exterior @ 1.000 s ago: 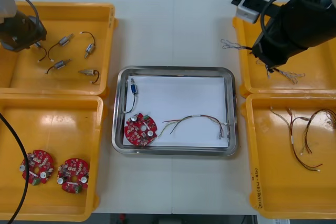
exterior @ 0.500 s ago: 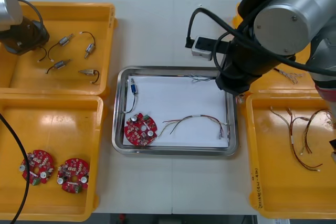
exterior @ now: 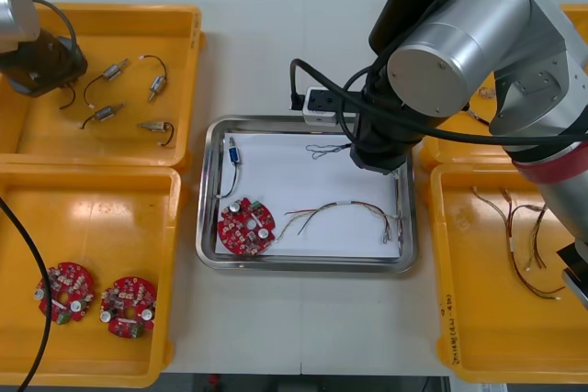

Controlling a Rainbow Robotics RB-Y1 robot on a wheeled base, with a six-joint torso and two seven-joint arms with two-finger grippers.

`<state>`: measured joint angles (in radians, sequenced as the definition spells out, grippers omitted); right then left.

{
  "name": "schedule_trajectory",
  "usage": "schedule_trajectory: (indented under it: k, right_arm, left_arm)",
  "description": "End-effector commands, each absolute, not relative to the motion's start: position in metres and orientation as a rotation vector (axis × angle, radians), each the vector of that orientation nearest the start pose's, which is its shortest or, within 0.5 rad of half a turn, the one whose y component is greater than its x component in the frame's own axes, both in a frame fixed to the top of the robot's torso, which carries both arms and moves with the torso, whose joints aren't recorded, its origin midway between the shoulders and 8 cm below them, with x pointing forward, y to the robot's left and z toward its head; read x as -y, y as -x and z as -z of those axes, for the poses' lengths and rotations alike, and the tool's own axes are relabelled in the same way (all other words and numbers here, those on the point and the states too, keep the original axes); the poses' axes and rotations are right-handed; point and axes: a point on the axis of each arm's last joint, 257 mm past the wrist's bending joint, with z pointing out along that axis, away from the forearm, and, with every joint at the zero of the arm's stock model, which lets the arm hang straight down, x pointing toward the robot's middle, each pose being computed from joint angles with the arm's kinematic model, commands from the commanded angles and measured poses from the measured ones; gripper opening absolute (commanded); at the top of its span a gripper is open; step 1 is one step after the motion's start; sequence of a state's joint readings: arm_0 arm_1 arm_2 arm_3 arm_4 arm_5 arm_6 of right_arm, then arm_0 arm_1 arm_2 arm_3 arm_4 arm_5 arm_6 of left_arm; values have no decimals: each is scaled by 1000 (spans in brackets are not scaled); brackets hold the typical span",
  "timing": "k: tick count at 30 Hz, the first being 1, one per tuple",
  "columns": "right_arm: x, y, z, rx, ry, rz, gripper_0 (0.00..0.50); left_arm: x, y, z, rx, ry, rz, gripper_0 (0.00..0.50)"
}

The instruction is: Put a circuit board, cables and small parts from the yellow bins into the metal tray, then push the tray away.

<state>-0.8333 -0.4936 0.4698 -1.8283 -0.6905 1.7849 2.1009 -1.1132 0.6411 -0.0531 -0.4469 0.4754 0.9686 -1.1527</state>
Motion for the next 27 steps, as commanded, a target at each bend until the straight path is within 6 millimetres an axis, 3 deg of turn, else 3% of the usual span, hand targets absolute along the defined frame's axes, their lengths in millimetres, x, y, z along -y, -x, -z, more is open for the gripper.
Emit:
schedule_trajectory:
  k: [1,9,13,27]
  right_arm:
    - [66,-484,163,-1922,1826,328,0]
    - [54,-490,183,-1861,1878,390,0]
    - [63,-494,192,-1878,1891,428,0]
    - [73,-520,208,-1862,1877,494,0]
  left_arm:
    - [-426,-662,131,-2372,579,-18,0]
    - [-423,-638,97,-2451,558,-42,0]
    - [-418,-629,86,-2478,537,-60,0]
    - [-386,-584,74,-2570,414,-111,0]
